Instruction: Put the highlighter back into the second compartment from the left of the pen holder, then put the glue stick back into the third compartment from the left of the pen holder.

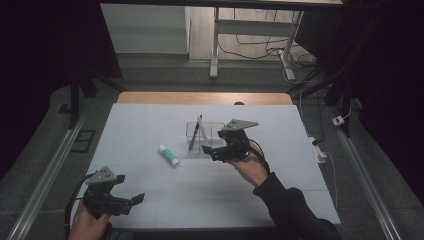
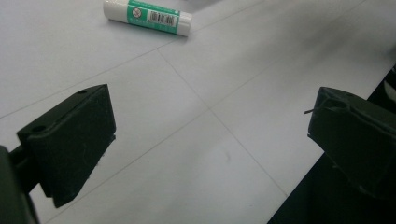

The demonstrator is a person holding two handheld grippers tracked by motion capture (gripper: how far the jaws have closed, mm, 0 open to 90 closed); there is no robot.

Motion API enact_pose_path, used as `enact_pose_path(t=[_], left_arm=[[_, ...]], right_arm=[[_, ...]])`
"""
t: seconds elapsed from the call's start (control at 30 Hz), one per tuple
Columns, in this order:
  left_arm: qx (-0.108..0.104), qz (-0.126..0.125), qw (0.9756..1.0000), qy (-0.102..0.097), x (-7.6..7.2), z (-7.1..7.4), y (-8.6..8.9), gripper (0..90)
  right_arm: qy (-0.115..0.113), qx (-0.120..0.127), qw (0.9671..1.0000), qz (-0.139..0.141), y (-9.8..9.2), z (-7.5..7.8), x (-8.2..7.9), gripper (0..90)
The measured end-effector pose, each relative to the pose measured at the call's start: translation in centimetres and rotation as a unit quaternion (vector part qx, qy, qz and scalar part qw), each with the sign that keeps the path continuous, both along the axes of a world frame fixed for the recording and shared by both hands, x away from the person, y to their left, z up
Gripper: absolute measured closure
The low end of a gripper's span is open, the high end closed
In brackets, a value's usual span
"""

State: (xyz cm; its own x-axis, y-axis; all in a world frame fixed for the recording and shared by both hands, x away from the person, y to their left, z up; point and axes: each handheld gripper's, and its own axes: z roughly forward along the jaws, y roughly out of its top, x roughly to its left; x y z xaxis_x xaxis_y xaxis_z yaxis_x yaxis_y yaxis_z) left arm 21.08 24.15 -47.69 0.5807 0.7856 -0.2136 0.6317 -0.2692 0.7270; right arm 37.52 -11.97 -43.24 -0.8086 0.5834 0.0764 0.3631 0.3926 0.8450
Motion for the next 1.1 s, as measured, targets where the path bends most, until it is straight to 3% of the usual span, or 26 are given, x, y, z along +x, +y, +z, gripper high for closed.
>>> enact_pose_path(t=[0.37, 0.57, 0.77, 1.1], left_arm=[[0.012, -0.007, 0.9998, -0.015, 0.3, 0.3, -0.3, 0.7], [0.016, -0.021, 0.9995, -0.019, 0.5, 0.3, -0.7, 0.2], [0.011, -0.024, 0.9995, -0.02, 1.0, 0.5, -1.1, 0.0], [0.003, -0.019, 0.9997, -0.018, 2.7, 0.5, -1.1, 0.0]], right_arm=[[0.03, -0.002, 0.9995, 0.008, -3.4, 0.3, -2.1, 8.1], [0.039, -0.02, 0.9989, 0.018, -5.0, -0.2, -3.3, 3.9], [0.032, -0.047, 0.9978, 0.033, -6.3, -0.6, -4.5, 0.8], [0.035, -0.058, 0.9976, 0.016, -9.4, -1.0, -6.3, 0.0]])
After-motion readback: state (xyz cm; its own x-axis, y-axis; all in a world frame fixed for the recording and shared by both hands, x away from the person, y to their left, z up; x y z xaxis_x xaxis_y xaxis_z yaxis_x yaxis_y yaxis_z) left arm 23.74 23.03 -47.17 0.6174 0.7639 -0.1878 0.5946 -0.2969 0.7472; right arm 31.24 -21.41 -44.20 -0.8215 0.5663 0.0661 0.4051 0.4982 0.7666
